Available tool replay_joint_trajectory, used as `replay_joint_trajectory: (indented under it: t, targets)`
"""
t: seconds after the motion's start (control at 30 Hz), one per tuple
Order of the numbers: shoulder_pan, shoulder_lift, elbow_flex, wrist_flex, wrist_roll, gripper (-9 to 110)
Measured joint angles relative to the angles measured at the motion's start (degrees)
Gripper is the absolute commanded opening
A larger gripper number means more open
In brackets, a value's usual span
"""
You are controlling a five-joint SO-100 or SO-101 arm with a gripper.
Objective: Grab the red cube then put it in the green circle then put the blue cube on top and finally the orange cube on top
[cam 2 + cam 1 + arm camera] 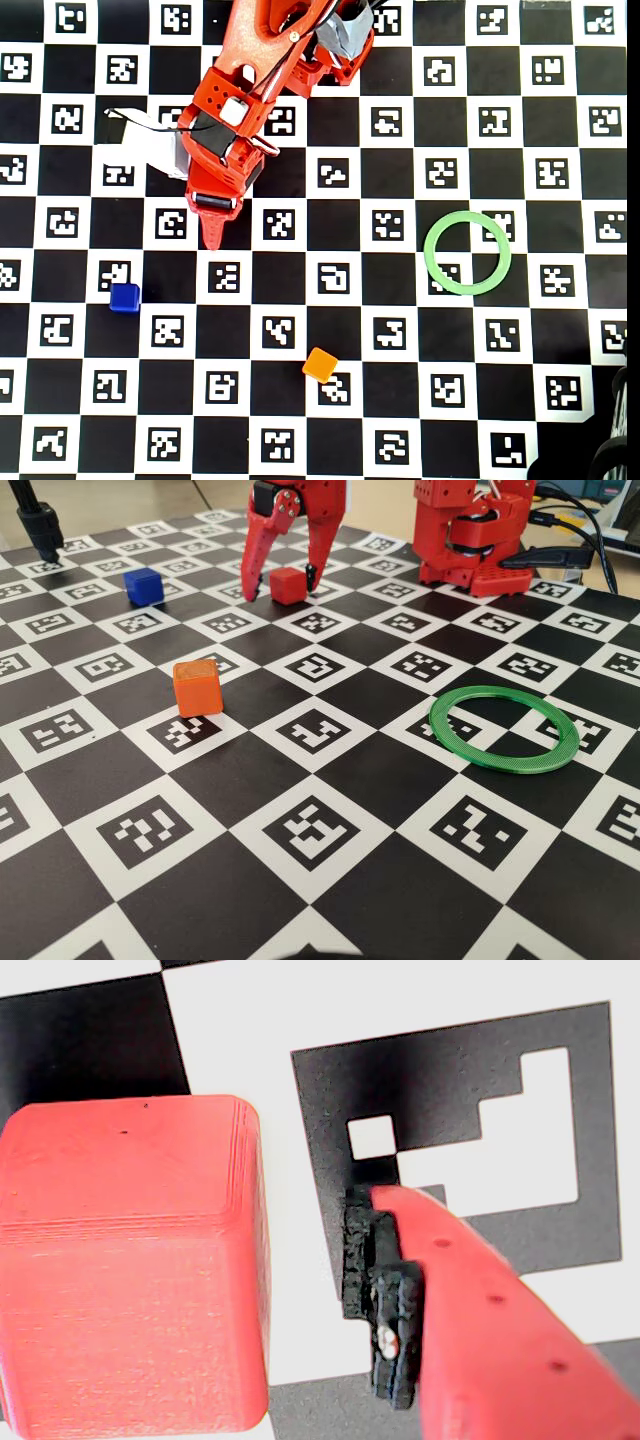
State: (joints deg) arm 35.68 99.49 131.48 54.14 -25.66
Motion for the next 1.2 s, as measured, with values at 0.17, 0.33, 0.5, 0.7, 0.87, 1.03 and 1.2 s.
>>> replay_joint_trajectory:
  t: [0.17,0.33,0.5,0.7,0.87,1.03,1.2]
  targets:
    - [0.00,0.00,0.00,-0.79,0.44,5]
    - [0.00,0.00,0.00,-1.23,1.32,5]
    - [0.00,0.00,0.00,-1.23,1.14,5]
    - [0.00,0.00,-0.09,-0.62,1.14,5]
    - [0.00,0.00,-4.22,5.27,1.14,5]
    - [0.26,0.53,-10.72,12.57,1.23,5]
    - [-1.93,5.01,-17.05,21.45,2.55,5]
